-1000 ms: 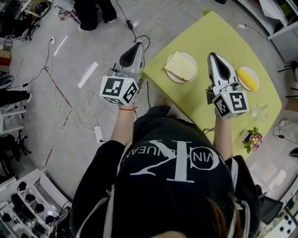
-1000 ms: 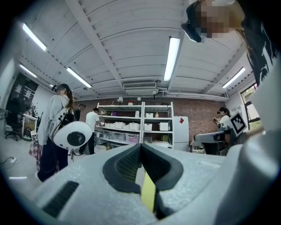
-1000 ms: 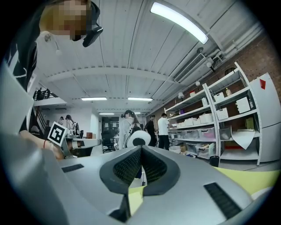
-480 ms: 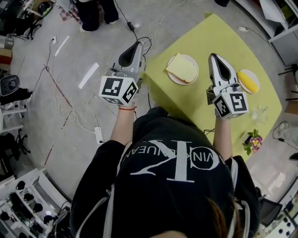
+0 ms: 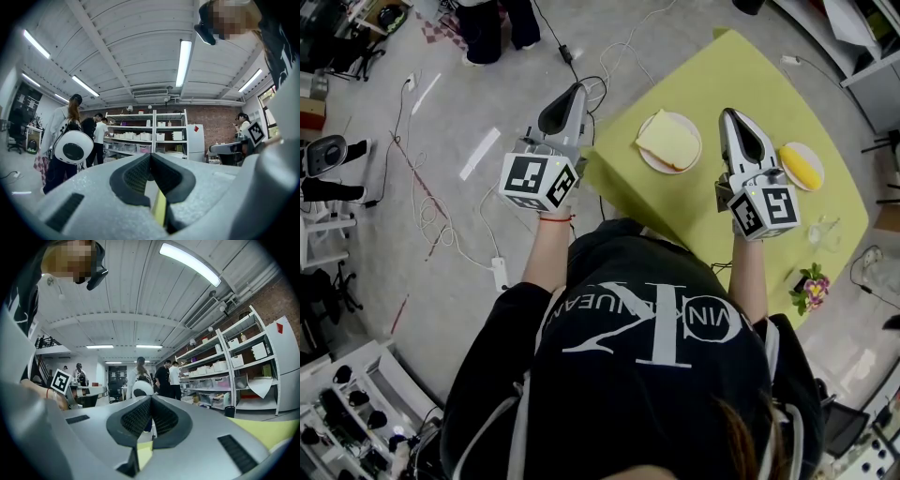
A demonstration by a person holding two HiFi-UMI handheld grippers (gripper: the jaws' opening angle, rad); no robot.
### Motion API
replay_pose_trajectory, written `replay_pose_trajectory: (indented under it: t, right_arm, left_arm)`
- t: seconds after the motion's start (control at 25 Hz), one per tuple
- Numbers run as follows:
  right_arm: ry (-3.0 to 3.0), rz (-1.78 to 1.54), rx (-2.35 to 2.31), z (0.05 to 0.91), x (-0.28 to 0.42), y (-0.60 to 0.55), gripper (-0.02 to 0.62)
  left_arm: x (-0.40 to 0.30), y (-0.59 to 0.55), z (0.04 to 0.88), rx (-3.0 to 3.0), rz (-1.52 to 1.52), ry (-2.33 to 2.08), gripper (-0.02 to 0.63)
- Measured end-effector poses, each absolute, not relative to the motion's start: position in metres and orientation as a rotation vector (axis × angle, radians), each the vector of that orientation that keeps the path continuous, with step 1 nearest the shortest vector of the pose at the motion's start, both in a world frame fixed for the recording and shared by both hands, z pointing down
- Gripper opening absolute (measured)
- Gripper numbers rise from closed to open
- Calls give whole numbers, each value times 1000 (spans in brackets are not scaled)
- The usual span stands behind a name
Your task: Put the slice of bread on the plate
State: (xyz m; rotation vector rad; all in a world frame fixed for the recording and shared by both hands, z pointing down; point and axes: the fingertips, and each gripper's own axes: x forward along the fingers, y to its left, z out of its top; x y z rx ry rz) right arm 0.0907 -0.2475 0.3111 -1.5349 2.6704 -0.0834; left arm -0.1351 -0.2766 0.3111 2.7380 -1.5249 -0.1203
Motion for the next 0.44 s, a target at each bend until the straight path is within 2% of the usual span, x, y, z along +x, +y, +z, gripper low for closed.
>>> replay_pose_trajectory:
  t: [0.44]
  right_arm:
    - [2667, -111, -1540, 315, 91, -255, 0]
  left_arm:
    - [-134, -286, 313, 2733, -108, -1521, 11]
